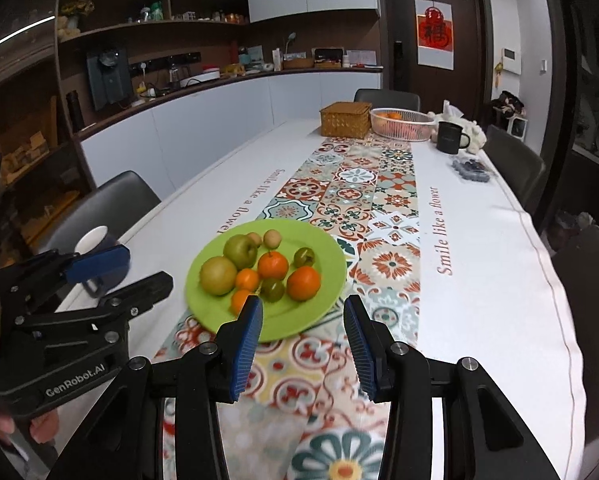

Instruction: Organize fruits

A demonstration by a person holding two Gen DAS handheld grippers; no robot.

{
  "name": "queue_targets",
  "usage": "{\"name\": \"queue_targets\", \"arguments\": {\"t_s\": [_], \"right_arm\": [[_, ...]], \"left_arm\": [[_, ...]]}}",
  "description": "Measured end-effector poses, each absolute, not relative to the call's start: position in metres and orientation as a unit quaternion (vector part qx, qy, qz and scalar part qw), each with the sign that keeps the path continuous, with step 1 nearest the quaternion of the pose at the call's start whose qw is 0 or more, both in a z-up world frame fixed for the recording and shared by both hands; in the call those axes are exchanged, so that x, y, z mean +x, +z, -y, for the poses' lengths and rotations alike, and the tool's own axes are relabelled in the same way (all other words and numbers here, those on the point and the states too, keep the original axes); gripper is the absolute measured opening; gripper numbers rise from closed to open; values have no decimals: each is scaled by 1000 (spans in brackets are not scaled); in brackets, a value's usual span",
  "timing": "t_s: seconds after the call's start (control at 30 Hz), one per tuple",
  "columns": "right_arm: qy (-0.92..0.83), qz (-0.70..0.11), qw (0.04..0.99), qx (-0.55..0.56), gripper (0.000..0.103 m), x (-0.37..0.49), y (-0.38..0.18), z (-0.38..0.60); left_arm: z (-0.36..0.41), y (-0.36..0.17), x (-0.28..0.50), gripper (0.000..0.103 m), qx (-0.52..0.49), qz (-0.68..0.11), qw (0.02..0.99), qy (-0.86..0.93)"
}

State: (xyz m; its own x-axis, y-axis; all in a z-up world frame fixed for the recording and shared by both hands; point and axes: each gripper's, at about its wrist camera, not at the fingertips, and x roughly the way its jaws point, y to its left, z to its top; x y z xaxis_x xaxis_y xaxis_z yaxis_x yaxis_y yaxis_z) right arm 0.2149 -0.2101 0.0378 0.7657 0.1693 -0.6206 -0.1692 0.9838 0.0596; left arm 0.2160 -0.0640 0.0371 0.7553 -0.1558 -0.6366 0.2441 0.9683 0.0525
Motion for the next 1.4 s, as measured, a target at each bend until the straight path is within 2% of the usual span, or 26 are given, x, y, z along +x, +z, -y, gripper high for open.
{"name": "queue_targets", "arguments": {"t_s": [0.07,0.17,0.3,0.37,0.53,0.73,0.83,1.07,1.4], "right_arm": [[88,-326,941,-2,45,199,41,208],[81,-314,946,-3,54,174,48,207],[75,-305,949,8,54,144,53,208],[71,-302,951,11,62,131,54,207],[61,-289,955,4,64,100,57,204],[52,-282,958,-3,69,77,60,201],[48,-278,959,-3,74,68,62,200],[40,-267,963,1,78,53,64,199],[52,-264,963,0,78,42,67,192]], "left_arm": [[62,42,200,63,65,-330,935,-109],[60,48,179,69,68,-326,937,-110],[57,56,149,77,62,-315,941,-108],[55,59,137,79,64,-309,943,-104],[50,64,107,84,67,-294,949,-95],[42,64,84,87,60,-290,951,-90],[40,63,76,87,66,-290,951,-83],[32,64,57,91,69,-280,955,-75],[24,72,45,93,62,-267,959,-75]]}}
